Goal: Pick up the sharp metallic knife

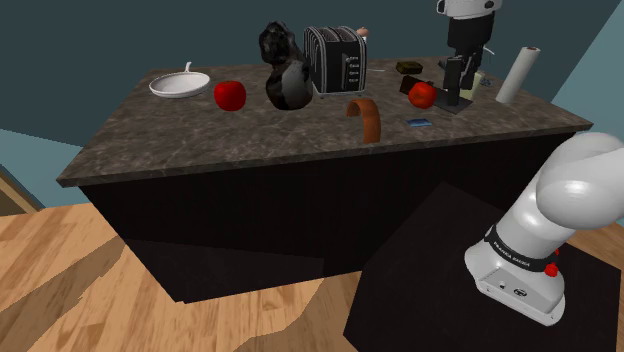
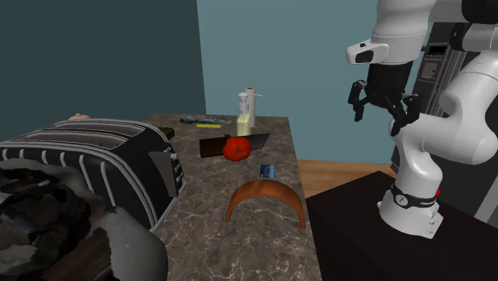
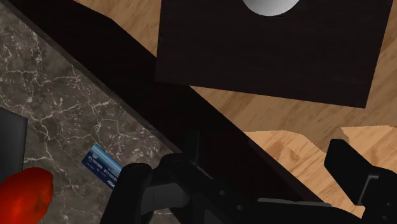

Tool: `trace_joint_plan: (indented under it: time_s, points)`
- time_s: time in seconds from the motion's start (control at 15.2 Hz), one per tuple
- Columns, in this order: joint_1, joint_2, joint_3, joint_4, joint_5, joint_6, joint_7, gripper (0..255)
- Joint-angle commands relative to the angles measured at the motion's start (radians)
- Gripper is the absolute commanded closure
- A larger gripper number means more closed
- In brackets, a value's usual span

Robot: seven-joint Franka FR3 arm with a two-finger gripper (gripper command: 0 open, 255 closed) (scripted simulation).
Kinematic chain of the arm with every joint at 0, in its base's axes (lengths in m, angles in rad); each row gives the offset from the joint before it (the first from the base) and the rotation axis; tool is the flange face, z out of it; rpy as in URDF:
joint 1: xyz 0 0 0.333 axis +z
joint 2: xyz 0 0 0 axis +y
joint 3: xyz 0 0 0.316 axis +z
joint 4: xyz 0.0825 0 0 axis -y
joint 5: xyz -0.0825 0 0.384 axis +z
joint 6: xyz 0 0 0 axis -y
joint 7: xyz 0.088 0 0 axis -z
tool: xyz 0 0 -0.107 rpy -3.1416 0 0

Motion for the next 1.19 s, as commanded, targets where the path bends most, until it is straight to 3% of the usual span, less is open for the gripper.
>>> trace_joint_plan:
  time_s: [0.0,0.59,1.12]
  points:
    - [0.0,0.0,0.0,0.0,0.0,0.0,0.0,0]
    - [-0.066,0.214,-0.171,0.085,-0.094,0.18,-0.151,0]
    - [-0.101,0.458,-0.307,0.241,-0.096,0.31,-0.294,0]
